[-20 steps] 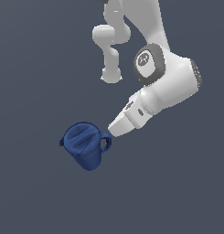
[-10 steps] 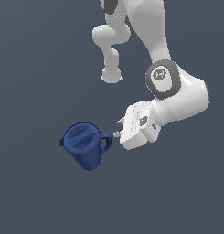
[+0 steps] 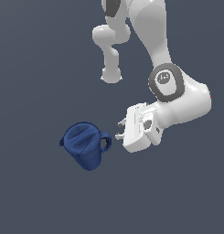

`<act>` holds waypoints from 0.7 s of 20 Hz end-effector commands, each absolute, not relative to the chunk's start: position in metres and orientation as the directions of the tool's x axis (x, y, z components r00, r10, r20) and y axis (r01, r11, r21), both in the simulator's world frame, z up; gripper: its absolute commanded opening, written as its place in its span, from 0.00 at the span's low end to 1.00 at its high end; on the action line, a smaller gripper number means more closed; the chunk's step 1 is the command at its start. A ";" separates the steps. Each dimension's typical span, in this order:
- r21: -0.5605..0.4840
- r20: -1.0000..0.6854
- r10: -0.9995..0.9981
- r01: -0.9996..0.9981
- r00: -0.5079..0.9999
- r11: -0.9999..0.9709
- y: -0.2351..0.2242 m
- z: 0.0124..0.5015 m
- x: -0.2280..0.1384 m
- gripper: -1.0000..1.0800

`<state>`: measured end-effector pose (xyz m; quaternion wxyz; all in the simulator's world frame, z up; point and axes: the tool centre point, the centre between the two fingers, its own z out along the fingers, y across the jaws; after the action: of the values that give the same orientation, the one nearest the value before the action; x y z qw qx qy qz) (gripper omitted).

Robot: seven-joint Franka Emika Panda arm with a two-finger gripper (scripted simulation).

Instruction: Pick up the object and move it to a goal position.

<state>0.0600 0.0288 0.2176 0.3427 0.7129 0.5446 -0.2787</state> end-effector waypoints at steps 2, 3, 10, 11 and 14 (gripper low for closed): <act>0.190 -0.777 0.573 0.964 0.262 -0.184 0.018 0.217 0.060 0.62; 0.192 -0.780 0.567 0.963 0.266 -0.188 0.014 0.217 0.060 0.62; 0.181 -0.800 0.548 0.969 0.243 -0.165 0.012 0.215 0.063 0.62; 0.178 -0.806 0.543 0.971 0.236 -0.158 0.012 0.214 0.064 0.62; 0.163 -0.826 0.525 0.978 0.206 -0.128 0.014 0.212 0.068 0.62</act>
<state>0.0662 0.0127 0.2134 0.3629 0.6921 0.5449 -0.3038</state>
